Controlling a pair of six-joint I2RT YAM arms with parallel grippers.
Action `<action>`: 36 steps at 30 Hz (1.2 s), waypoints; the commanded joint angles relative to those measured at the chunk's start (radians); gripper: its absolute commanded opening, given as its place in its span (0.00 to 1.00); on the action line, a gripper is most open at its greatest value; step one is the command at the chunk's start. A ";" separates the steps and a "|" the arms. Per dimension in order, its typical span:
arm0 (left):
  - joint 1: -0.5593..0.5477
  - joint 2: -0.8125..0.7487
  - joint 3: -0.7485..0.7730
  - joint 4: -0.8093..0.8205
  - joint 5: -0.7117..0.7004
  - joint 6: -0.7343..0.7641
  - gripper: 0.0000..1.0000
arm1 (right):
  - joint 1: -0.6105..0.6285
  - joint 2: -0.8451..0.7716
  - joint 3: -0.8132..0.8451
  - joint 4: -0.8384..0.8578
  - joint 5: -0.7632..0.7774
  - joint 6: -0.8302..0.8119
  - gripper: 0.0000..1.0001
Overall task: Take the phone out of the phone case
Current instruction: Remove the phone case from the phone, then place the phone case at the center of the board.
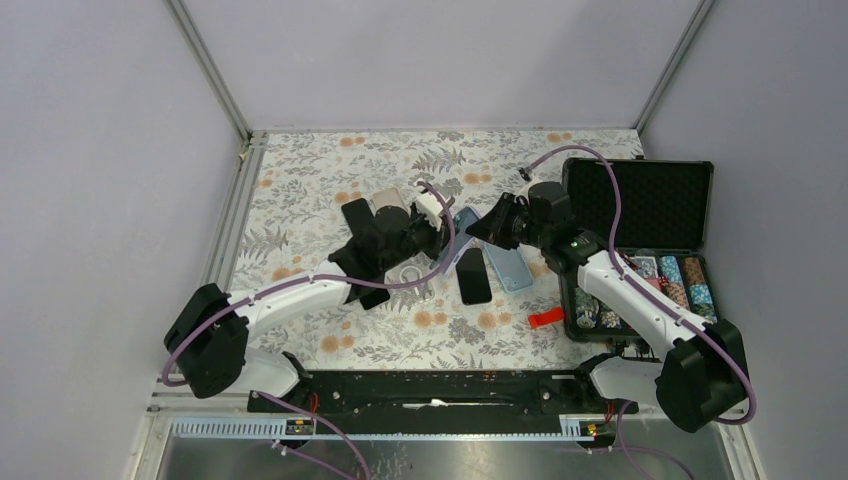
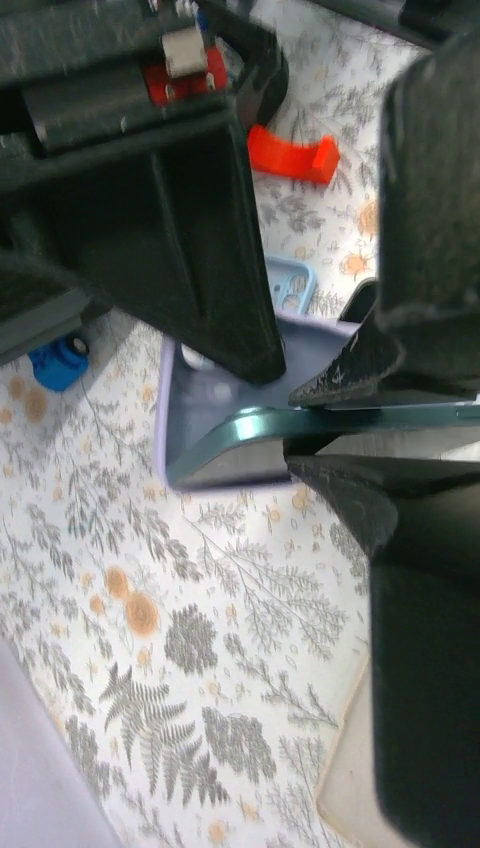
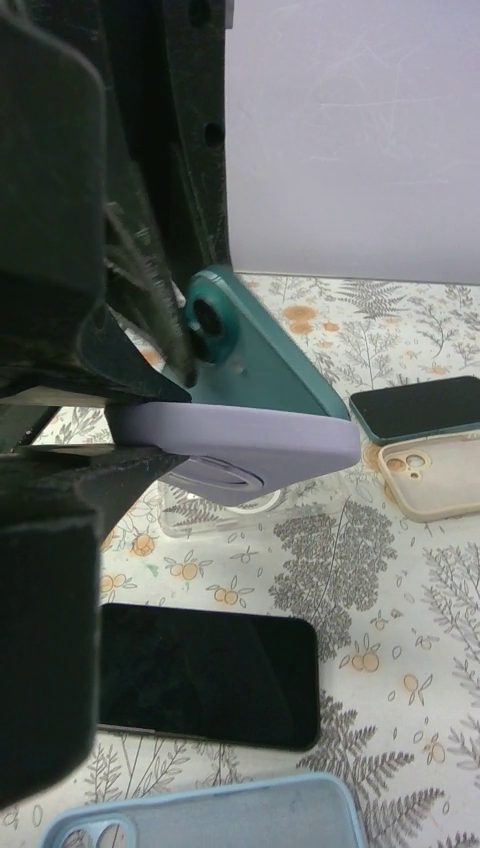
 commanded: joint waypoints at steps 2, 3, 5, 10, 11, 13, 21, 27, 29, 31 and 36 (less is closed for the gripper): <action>0.018 0.032 0.056 0.006 -0.124 0.013 0.00 | 0.015 -0.048 0.064 0.066 -0.134 -0.003 0.00; 0.018 0.032 0.055 0.009 -0.138 0.013 0.00 | 0.014 -0.045 0.066 0.053 -0.118 -0.020 0.00; 0.019 0.027 0.053 0.013 -0.166 0.015 0.00 | 0.007 -0.041 0.067 0.012 -0.077 -0.065 0.00; 0.029 -0.004 0.035 0.038 -0.250 0.026 0.00 | -0.056 -0.037 0.047 -0.034 0.040 -0.150 0.00; 0.033 -0.021 0.026 0.048 -0.265 0.026 0.00 | -0.071 -0.034 0.039 -0.031 0.078 -0.165 0.00; 0.041 -0.051 0.003 0.070 -0.283 0.024 0.00 | -0.103 -0.030 0.016 0.021 0.100 -0.165 0.00; 0.062 -0.140 -0.060 0.128 -0.323 0.006 0.00 | -0.155 0.159 0.078 0.239 0.183 -0.069 0.00; 0.065 -0.144 -0.056 0.107 -0.325 -0.004 0.00 | -0.195 0.439 0.292 0.283 0.139 0.014 0.00; 0.065 -0.147 -0.053 0.100 -0.316 -0.008 0.00 | -0.196 0.542 0.374 0.274 0.121 0.025 0.00; 0.065 -0.150 -0.049 0.088 -0.310 -0.010 0.00 | -0.196 0.655 0.437 0.313 0.094 0.063 0.00; 0.067 -0.163 -0.057 0.073 -0.302 -0.018 0.00 | -0.192 0.824 0.541 0.347 0.089 0.110 0.00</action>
